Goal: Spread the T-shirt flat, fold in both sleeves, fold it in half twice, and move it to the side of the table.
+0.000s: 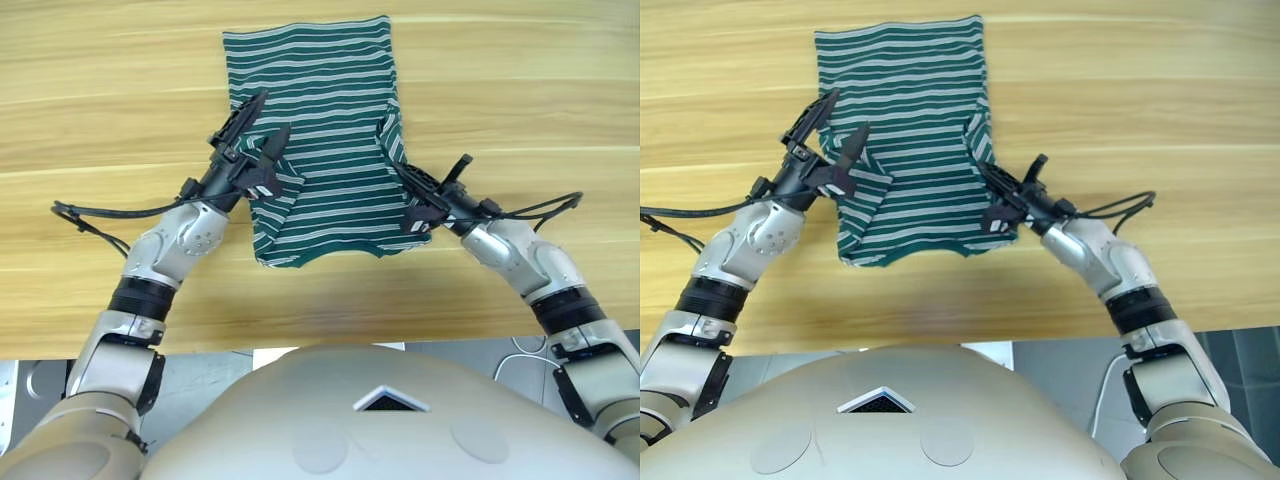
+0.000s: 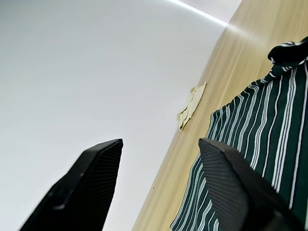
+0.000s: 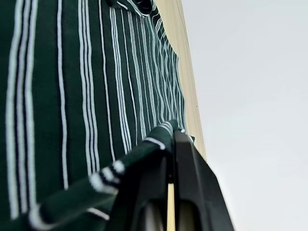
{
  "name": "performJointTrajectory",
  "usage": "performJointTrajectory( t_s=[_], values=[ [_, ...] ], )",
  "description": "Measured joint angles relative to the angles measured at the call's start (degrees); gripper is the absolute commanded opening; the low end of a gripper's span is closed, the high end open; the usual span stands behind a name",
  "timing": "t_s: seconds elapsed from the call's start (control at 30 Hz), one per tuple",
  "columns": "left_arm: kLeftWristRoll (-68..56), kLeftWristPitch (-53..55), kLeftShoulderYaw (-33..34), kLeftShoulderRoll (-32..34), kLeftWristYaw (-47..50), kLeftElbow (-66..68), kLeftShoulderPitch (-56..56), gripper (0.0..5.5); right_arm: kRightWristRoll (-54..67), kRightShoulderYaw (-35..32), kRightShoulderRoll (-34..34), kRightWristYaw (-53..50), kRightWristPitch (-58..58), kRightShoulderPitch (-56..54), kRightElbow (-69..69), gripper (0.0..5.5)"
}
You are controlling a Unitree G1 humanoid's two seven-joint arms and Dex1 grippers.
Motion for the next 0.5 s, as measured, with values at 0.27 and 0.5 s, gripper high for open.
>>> performJointTrajectory(
  t_s=[0.27, 0.5],
  values=[
    [0.14, -0.14, -0.18, -0.04, 0.02, 1.18, -0.43, 2.97, -0.57, 0.54, -0.02, 2.17, 0.0, -0.06, 1.47, 1.96],
    [0.56, -2.86, -1.06, 6.7, -7.6, 0.89, 0.73, 2.97, 3.5, -1.51, -0.13, 3.3, -1.4, 0.23, -1.06, 2.48]
  ],
)
